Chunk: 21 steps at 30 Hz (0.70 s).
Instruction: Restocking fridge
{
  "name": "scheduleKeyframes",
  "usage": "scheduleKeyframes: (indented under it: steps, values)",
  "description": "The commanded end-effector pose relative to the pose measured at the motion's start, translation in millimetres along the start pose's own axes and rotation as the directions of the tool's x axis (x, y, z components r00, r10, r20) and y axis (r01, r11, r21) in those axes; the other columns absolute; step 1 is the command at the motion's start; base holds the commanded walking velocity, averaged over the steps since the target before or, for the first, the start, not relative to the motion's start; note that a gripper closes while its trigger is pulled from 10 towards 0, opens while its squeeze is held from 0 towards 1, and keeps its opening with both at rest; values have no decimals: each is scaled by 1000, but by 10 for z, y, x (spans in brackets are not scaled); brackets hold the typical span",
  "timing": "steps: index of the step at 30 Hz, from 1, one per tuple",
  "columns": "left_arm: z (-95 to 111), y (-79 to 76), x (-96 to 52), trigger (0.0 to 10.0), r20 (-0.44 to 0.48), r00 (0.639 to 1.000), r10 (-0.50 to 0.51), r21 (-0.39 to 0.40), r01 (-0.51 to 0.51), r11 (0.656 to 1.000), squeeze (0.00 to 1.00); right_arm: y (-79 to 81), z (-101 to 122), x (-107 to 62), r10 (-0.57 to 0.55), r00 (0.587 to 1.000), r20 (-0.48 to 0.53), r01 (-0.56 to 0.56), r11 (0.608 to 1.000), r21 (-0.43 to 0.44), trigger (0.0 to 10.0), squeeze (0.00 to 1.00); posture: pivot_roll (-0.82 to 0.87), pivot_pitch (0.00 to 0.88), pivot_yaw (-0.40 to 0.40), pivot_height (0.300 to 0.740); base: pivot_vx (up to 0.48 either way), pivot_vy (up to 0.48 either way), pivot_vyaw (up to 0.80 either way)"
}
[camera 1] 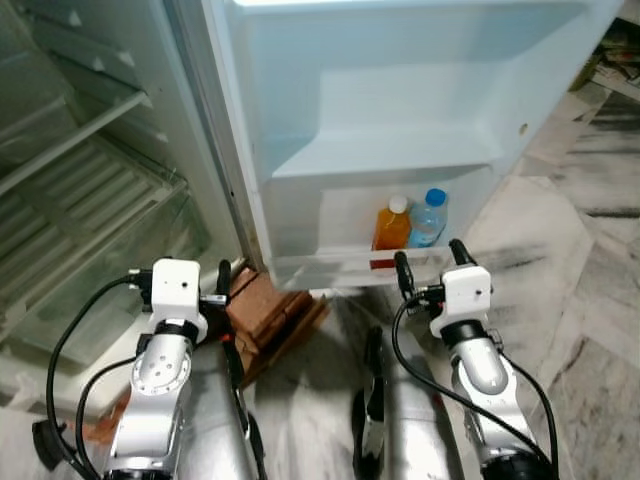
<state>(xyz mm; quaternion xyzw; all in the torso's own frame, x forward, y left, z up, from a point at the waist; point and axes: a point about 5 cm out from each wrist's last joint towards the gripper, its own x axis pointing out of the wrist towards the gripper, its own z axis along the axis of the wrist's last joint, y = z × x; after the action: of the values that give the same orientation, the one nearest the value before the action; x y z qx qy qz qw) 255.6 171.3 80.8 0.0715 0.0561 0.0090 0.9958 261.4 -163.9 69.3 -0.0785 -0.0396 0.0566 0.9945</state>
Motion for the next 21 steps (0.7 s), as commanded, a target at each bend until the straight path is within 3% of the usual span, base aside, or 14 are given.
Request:
scheduleKeyframes:
  steps: [1, 7, 13, 21]
  values:
    - [-6, -29, 15, 10000, 3, 1000, -11, 0, 11, 1000, 0, -31, -25, 16, -26, 999, -28, 26, 1000, 2, 10000, 0, 9, 82, 2, 542, 0, 0, 0]
    - [43, -76, 75, 10000, 22, 1000, -14, -12, 14, 1000, 0, -66, 60, 8, -37, 999, 1, 37, 999, 0, 10000, 0, 1, 81, -16, 547, 0, 0, 0]
    - [-58, -6, 46, 10000, -10, 1000, 1, -11, -1, 1000, 0, -52, 50, -18, -43, 999, -20, 43, 999, -9, 10000, 0, -5, 63, -11, 582, 0, 0, 0]
    - [-12, -153, 139, 10000, 10, 999, -38, -14, 39, 999, 0, -28, 33, 4, -37, 999, -35, 37, 999, -10, 10000, 0, -14, 51, -3, 621, 0, 0, 0]
